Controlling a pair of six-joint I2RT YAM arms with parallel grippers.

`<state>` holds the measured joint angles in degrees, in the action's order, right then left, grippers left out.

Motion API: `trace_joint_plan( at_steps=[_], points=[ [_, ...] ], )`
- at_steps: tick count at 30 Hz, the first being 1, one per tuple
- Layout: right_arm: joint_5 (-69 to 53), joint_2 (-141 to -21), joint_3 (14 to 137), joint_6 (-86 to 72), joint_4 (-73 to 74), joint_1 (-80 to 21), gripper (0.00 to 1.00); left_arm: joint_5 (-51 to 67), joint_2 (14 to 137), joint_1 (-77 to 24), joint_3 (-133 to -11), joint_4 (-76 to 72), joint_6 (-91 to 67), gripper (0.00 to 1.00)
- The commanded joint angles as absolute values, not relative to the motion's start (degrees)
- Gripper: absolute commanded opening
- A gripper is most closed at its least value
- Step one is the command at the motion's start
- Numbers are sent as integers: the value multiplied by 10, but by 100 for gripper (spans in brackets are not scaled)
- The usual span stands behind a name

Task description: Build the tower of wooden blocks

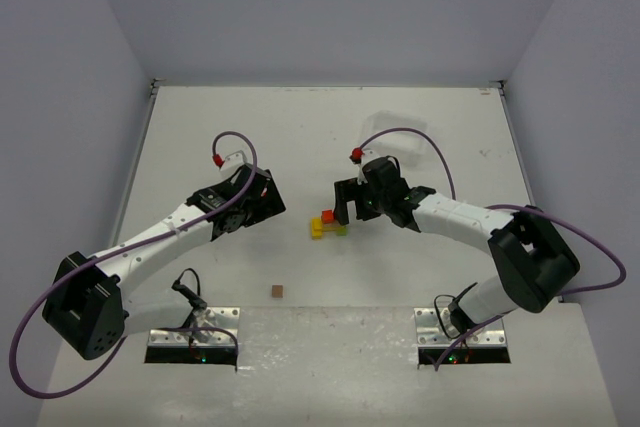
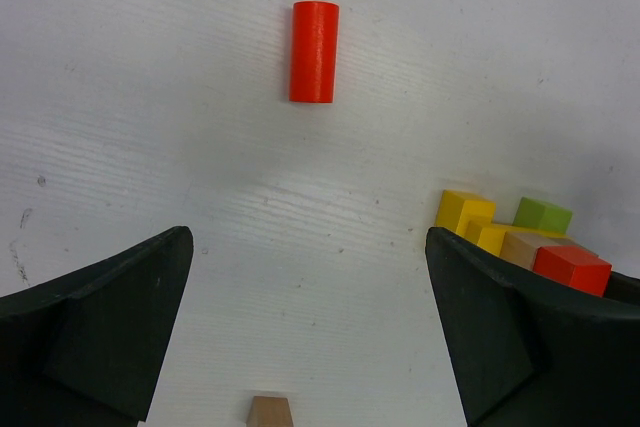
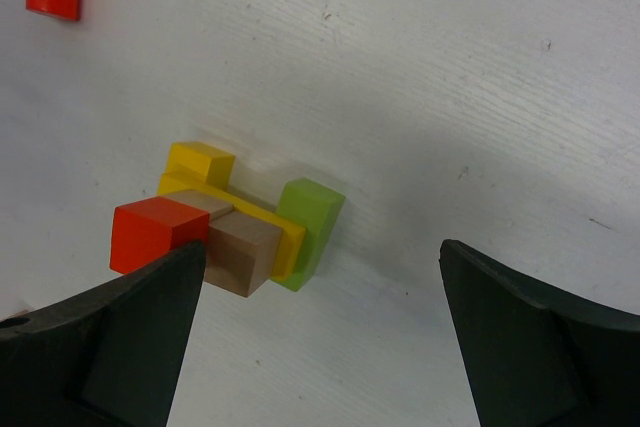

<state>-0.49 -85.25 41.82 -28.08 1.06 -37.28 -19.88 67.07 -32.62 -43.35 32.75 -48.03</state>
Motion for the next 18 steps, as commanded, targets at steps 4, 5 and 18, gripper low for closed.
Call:
trace_joint_plan(
  at_steps=[4,5,18],
  points=[
    [-8,-838,434,-284,-2,-378,99,-200,665,-321,-433,311,-476,100],
    [-7,-837,434,-284,-2,-378,99,-201,666,-321,-432,311,-476,100],
    [-4,-838,438,-286,-2,-381,99,-202,670,-321,-431,310,-477,100]
  ],
)
